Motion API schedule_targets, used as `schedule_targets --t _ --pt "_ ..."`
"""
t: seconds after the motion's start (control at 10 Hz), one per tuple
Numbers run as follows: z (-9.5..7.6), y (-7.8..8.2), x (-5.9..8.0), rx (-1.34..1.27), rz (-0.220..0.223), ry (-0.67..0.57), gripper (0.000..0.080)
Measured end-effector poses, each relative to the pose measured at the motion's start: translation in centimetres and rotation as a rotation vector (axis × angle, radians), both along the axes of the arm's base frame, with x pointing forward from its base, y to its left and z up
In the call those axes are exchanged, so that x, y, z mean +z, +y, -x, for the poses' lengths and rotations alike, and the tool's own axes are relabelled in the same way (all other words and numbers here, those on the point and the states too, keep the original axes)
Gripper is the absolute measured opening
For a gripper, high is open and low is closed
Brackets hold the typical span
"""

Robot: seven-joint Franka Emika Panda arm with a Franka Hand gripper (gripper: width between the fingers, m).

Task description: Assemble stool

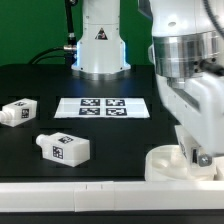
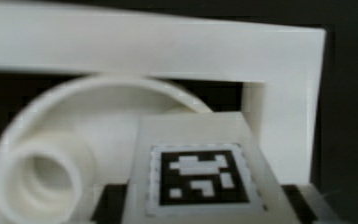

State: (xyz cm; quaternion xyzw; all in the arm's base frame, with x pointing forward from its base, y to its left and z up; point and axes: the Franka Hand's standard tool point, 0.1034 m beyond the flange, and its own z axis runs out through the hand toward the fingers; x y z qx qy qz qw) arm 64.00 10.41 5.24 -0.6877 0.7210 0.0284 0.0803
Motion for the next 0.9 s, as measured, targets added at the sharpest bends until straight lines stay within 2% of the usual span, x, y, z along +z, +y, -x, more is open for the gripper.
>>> schedule_targets --t 0.2,0.3,0.4,0.5,0.6,0.8,0.9 --pt "0.1 0.2 0.0 -0.267 0.020 0.006 0.0318" --pt "0.1 0.2 0.0 -0.195 0.030 -0.006 0.0318" --pt "0.1 0.2 -0.1 -0.174 0.032 -0.008 0.0416" --pt "0.1 0.3 0.0 -0.164 0.031 -0.010 0.0554" --pt "-0.1 0.0 0.4 -0.025 0.038 -0.035 0.0619" --pt "-0.2 0.1 2.1 0.315 0.055 -0.074 0.0643" --pt "-0.2 0.1 1.9 0.351 0.062 -0.082 0.0648"
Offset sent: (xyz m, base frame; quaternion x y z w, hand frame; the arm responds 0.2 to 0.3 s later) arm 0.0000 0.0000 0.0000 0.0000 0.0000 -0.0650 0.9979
